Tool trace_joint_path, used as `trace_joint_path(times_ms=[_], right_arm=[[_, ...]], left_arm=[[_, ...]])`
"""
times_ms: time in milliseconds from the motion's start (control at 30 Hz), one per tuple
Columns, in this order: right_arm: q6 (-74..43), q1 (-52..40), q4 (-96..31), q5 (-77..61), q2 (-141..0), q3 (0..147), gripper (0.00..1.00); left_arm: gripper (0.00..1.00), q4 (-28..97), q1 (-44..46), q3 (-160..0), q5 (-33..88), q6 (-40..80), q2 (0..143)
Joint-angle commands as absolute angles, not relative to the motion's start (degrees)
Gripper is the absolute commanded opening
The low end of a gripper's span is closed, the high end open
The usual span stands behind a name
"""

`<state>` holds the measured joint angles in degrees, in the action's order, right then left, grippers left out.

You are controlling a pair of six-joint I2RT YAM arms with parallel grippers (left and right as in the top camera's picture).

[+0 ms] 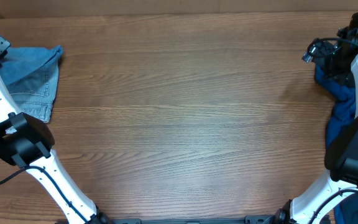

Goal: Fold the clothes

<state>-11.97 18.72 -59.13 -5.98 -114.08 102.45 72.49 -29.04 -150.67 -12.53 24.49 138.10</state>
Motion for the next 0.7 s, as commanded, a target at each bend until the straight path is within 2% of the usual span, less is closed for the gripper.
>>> trace_joint_path(times_ms=[0,133,333,433,467,500,533,567,633,667], right_arm=[[-12.0,18.8,-58.8,-5.8,-114.1,102.8,1.0],[-12.1,18.8,-58.8,-5.8,-114.1,102.8,1.0],[-12.1,18.8,-58.8,-5.8,-114.1,102.8,1.0],[-12.1,18.8,-58.8,-5.8,-114.1,102.8,1.0],[-12.1,18.8,-58.8,-5.8,-114.1,102.8,1.0],[-12.1,18.8,-58.8,-5.8,-114.1,102.8,1.0],[-12.1,18.8,-58.8,-5.8,-114.1,102.8,1.0],[-12.1,18.8,-58.8,-5.8,-114.1,102.8,1.0],[-12.1,18.8,-58.8,-5.8,-114.1,102.8,1.0],[-12.1,18.8,-58.8,-5.8,-114.1,102.8,1.0]], left_arm=[[0.04,73.6,-30.0,-150.8,-14.4,25.7,135.8],[0.04,79.4,-31.4,-150.8,-15.2,25.7,135.8],[0.04,81.2,-31.6,-150.8,-16.7,25.8,135.8],[0.09,82.3,-31.6,-150.4,-17.3,25.7,135.8],[0.16,83.3,-31.6,-150.4,-17.6,24.5,135.8],[0.27,83.9,-31.6,-150.4,-18.9,24.4,135.8],[0.5,84.2,-31.6,-150.4,-19.6,24.4,135.8],[0.79,84.4,-31.6,-150.4,-19.7,24.4,135.8],[0.97,85.1,-31.6,-150.4,-19.7,24.4,135.8],[1.0,85.5,-31.6,-150.4,-19.7,24.4,135.8]])
